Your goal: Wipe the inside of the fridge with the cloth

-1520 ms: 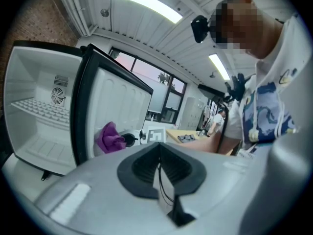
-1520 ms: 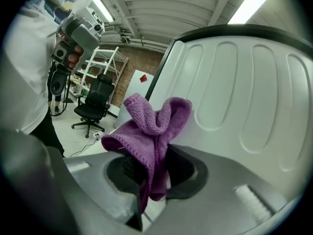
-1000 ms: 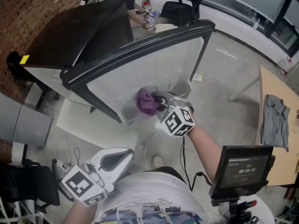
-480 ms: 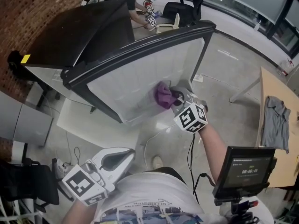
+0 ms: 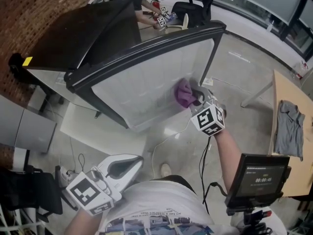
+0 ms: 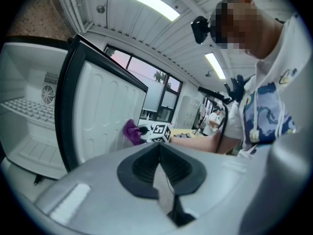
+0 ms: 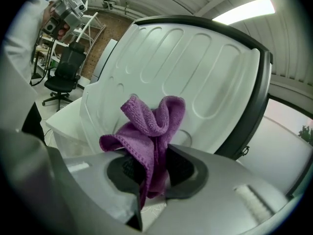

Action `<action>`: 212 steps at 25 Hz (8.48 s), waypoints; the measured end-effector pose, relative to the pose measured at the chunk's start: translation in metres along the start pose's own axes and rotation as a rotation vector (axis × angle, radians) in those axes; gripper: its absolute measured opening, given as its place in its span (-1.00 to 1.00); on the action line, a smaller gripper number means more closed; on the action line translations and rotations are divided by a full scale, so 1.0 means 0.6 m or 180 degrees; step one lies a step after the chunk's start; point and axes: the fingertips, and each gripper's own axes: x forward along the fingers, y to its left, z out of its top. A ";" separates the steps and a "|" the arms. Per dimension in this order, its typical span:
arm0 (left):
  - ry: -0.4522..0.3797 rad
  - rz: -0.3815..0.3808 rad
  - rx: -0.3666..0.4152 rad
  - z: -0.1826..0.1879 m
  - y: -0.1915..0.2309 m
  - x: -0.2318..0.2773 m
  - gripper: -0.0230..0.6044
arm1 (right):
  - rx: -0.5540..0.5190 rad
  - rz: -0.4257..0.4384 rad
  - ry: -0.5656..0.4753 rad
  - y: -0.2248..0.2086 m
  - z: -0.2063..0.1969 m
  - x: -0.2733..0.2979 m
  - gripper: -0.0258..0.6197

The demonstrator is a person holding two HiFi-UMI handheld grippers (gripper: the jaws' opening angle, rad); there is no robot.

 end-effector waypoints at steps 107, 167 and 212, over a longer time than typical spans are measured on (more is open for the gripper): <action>0.0089 -0.0099 0.0028 -0.003 -0.011 0.016 -0.90 | 0.0636 -0.1012 -0.0330 -0.073 0.028 -0.056 -0.67; -0.0004 0.0037 -0.0150 -0.026 0.035 -0.075 -0.90 | 0.1423 0.2459 0.1056 0.387 0.010 0.059 -0.67; 0.0227 -0.0271 -0.0001 0.007 0.008 0.066 -0.90 | 0.2489 0.1429 0.1153 0.129 -0.205 0.009 -0.67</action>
